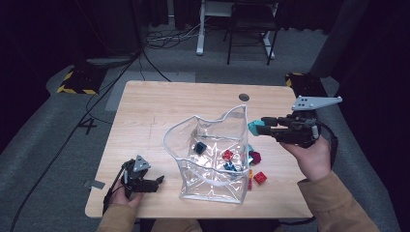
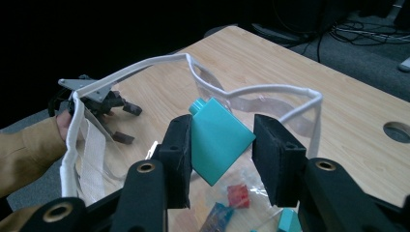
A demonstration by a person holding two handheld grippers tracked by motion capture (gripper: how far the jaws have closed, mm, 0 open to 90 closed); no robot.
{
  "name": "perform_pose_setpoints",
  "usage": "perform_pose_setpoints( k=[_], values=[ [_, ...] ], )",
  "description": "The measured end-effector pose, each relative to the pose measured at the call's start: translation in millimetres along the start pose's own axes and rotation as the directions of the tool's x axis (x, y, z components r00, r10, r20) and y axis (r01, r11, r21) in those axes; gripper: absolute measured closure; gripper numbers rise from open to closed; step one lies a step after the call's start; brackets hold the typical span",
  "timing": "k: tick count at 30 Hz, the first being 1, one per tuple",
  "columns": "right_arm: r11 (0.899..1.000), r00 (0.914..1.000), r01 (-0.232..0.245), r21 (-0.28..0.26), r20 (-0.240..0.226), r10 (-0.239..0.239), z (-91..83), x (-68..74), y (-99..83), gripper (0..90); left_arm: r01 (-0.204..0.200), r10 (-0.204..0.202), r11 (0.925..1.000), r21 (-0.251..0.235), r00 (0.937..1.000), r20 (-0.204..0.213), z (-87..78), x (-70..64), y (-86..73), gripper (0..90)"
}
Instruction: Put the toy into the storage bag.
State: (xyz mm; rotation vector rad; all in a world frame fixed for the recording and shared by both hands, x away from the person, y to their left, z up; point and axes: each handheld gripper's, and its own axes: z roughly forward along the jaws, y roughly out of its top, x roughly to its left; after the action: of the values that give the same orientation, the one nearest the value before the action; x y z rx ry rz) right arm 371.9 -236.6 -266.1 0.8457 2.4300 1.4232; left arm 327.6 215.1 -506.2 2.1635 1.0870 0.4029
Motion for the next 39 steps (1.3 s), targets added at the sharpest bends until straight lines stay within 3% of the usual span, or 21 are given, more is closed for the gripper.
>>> perform_pose_setpoints(
  k=[9, 22, 32, 39],
  values=[
    [0.999, 0.998, 0.047, 0.019, -0.043, -0.046, 22.1, 14.0, 19.7, 59.3, 0.0, 0.0, 1.0, 0.0, 1.0, 0.0, 0.0, 0.0, 0.0, 16.2],
    [0.996, 0.9934, 0.077, 0.043, -0.089, -0.073, 52.6, 24.3, 36.7, 59.3, 0.0, 0.0, 1.0, 0.0, 1.0, -0.001, -0.1, 0.1, 0.0, 16.2],
    [0.992, 0.9905, 0.087, 0.093, -0.114, -0.076, 71.7, 30.3, 32.0, 59.3, -0.001, 0.001, 1.0, 0.0, 1.0, 0.0, -0.1, 0.1, 0.1, 16.2],
    [0.983, 0.9877, 0.11, 0.146, -0.126, -0.092, 89.6, 38.8, 23.8, 59.3, -0.003, 0.003, 1.0, 0.001, 1.0, -0.001, -0.1, 0.2, 0.1, 16.2]
  ],
)
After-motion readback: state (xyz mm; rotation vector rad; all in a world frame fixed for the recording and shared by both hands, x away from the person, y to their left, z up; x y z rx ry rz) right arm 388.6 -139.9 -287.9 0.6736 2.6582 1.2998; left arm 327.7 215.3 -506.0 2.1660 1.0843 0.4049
